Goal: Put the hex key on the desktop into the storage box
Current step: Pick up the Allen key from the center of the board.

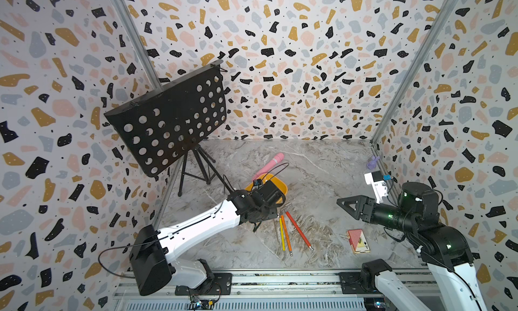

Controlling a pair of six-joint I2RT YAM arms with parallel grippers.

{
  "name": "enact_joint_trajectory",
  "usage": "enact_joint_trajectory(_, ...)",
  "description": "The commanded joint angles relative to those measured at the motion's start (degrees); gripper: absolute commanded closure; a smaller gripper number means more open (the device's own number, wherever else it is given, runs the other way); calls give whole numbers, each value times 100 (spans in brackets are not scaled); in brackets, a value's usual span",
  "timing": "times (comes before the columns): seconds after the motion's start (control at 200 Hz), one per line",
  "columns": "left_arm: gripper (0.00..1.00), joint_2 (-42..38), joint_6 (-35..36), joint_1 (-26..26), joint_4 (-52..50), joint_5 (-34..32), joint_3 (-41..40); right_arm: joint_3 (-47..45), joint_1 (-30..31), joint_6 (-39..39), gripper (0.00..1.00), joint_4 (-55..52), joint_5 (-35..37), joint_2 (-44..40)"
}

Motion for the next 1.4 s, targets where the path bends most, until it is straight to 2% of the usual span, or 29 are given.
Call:
enact_joint_trajectory(0.0,52,263,-723,-208,-24,-234,-42,33,29,7,32,106,-96,-51)
enact_joint_trajectory(0.205,56,949,-945,-350,149,0,8,44,29,-6,32,63,-81,-60)
enact_joint_trajectory(0.621,61,1754,-1025,-441,633,307,-66,9,29,-21,32,0,-78,-93)
enact_joint_trajectory(1.397,69,2513,-999,-377,818,205,-105,151,29,0,33,-83,-77,-89)
